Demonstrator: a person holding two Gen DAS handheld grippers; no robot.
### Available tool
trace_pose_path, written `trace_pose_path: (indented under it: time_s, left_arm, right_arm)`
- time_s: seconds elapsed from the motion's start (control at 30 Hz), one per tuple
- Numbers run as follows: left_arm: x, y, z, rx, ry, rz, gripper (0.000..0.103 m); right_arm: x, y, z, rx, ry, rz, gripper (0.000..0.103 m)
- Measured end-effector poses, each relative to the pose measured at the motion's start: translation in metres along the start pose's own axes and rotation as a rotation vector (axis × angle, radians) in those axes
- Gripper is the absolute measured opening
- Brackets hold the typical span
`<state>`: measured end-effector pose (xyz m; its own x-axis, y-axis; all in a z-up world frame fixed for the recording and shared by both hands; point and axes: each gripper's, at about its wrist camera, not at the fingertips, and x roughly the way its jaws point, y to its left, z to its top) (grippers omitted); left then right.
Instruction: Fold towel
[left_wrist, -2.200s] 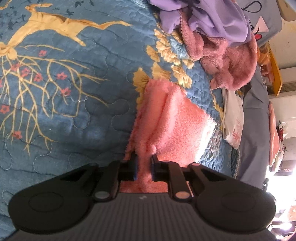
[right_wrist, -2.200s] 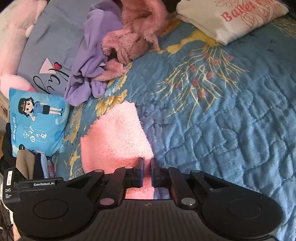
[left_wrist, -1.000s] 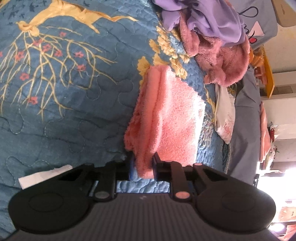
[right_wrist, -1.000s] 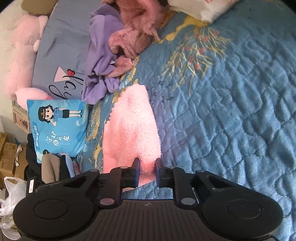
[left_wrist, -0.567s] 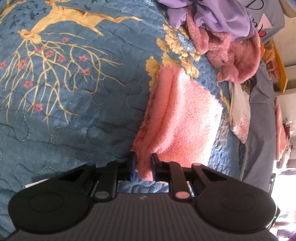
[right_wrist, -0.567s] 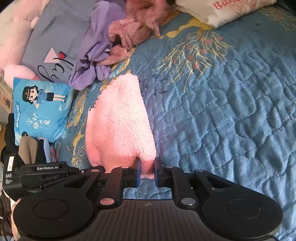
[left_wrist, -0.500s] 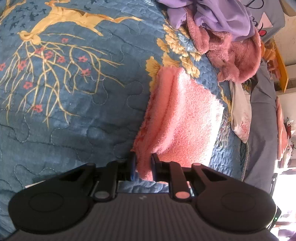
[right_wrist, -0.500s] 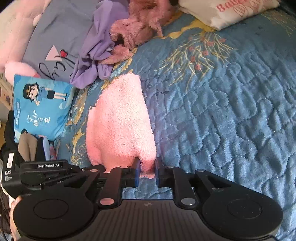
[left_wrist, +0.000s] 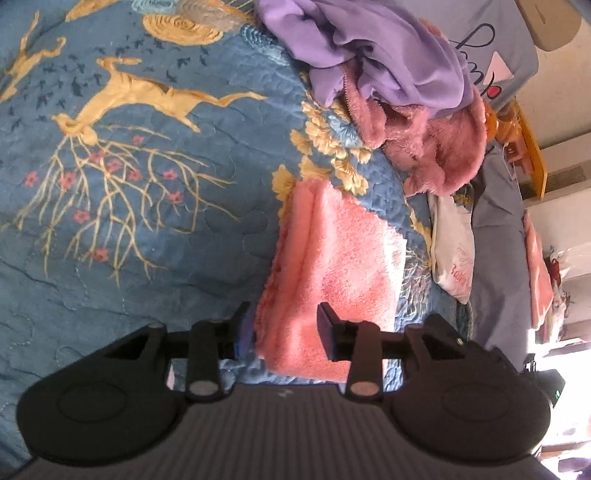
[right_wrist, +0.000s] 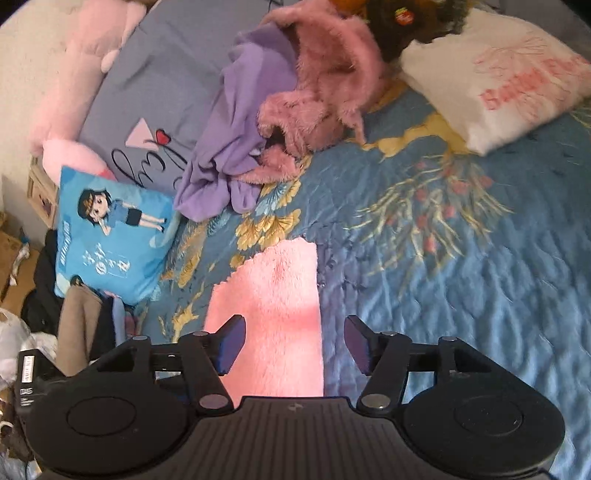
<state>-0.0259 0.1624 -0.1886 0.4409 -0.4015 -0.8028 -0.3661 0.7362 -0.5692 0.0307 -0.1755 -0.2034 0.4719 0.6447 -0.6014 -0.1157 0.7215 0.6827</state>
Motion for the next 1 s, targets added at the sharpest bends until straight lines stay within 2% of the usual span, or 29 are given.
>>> trace_pose_path:
  time_s: [0.17,0.4,0.53,0.7,0.87,0.9,0.97,1.0]
  left_arm:
    - [0.002,0.001,-0.001,0.011,0.01,-0.007,0.041]
    - [0.023,0.003,0.005,-0.008,0.041,-0.007,0.041]
    - [0.033,0.005,0.012,-0.039,0.052,-0.053,0.041]
    - [0.05,0.013,0.023,-0.12,0.079,-0.154,0.041]
    - [0.057,0.014,0.027,-0.146,0.093,-0.223,0.042]
    - [0.057,0.013,0.027,-0.143,0.092,-0.226,0.041]
    - [0.058,0.011,0.027,-0.136,0.086,-0.224,0.036]
    - [0.058,0.01,0.027,-0.133,0.082,-0.218,0.023]
  right_arm:
    - [0.035,0.0,-0.001,-0.003,0.064,0.027,0.06]
    - [0.045,-0.012,-0.003,0.085,0.052,0.107,0.061]
    - [0.047,-0.018,0.002,0.11,0.065,0.142,0.061]
    - [0.047,-0.017,0.001,0.107,0.065,0.151,0.062]
    - [0.047,-0.02,0.001,0.115,0.061,0.154,0.06]
    - [0.047,-0.02,0.0,0.115,0.059,0.15,0.058]
    - [0.048,-0.02,0.0,0.118,0.06,0.121,0.028]
    - [0.049,-0.021,0.0,0.125,0.061,0.109,0.028]
